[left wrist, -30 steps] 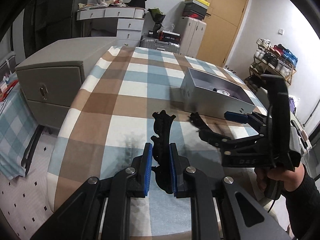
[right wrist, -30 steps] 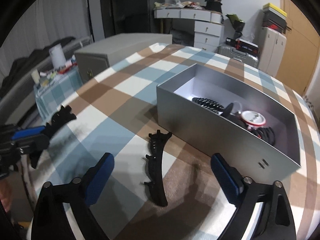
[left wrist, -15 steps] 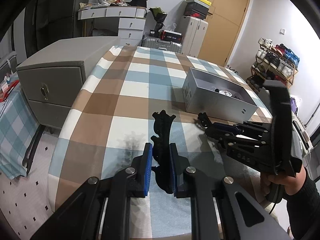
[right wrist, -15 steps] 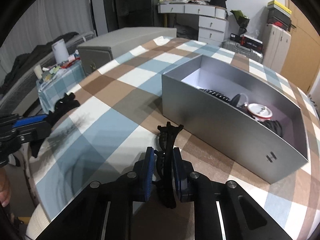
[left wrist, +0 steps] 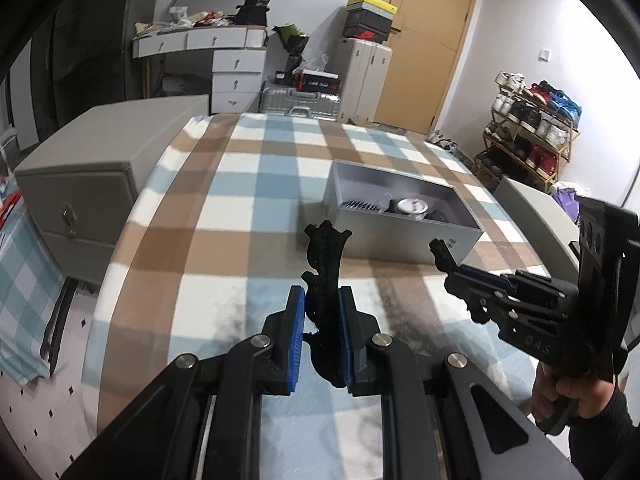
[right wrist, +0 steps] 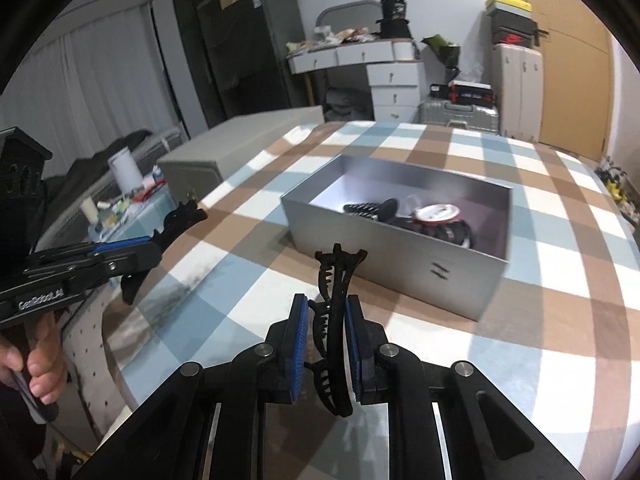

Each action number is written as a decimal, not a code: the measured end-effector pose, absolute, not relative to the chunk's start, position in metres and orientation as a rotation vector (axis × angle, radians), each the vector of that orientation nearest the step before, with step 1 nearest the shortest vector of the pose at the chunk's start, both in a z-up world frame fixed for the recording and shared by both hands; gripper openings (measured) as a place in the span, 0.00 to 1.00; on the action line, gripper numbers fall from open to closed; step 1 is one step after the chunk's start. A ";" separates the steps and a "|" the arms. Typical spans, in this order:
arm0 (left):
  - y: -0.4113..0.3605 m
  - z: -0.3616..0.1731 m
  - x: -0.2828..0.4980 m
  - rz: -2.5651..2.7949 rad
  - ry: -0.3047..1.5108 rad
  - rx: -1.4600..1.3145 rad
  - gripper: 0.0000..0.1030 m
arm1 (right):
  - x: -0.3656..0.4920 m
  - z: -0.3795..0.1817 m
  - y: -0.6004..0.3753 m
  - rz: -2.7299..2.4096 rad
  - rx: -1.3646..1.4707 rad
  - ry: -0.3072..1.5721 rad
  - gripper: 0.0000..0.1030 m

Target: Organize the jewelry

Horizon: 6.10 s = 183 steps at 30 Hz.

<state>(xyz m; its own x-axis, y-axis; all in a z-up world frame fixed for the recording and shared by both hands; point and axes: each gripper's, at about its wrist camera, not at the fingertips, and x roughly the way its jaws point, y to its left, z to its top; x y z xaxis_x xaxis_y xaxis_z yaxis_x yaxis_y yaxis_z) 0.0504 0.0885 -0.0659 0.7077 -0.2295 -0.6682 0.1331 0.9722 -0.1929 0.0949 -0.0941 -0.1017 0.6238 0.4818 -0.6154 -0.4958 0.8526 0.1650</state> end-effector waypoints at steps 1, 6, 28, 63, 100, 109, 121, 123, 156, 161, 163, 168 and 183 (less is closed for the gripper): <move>0.085 -0.064 0.053 -0.207 0.754 -0.130 0.11 | 0.094 -0.100 -0.098 0.560 -0.012 0.696 0.17; 0.068 -0.054 0.070 -0.239 0.729 -0.108 0.11 | 0.101 -0.089 -0.118 0.552 0.034 0.674 0.17; 0.024 -0.045 0.147 -0.317 0.695 -0.140 0.11 | 0.172 -0.062 -0.130 0.591 0.004 0.560 0.17; 0.025 -0.064 0.161 -0.341 0.757 -0.189 0.42 | 0.200 -0.079 -0.139 0.573 0.064 0.551 0.55; 0.061 -0.041 0.089 0.038 0.262 -0.124 0.99 | 0.078 -0.042 -0.162 0.353 0.089 0.141 1.00; 0.059 -0.054 0.087 0.073 0.242 -0.070 0.99 | 0.073 -0.056 -0.159 0.300 0.031 0.116 1.00; 0.045 -0.074 0.089 0.079 0.275 -0.024 0.99 | 0.081 -0.071 -0.154 0.259 -0.025 0.149 1.00; 0.044 -0.073 0.088 0.067 0.284 -0.021 0.99 | 0.086 -0.072 -0.154 0.251 -0.020 0.169 1.00; 0.039 -0.070 0.086 0.047 0.311 -0.006 0.99 | 0.098 -0.079 -0.152 0.242 -0.042 0.259 1.00; 0.039 -0.070 0.087 0.048 0.311 -0.006 0.99 | 0.098 -0.079 -0.152 0.242 -0.042 0.259 1.00; 0.039 -0.070 0.087 0.048 0.311 -0.006 0.99 | 0.098 -0.079 -0.152 0.242 -0.042 0.259 1.00; 0.039 -0.070 0.086 0.048 0.311 -0.006 0.99 | 0.098 -0.079 -0.151 0.242 -0.042 0.259 1.00; 0.038 -0.070 0.089 0.044 0.312 -0.005 0.99 | 0.098 -0.079 -0.152 0.242 -0.041 0.260 1.00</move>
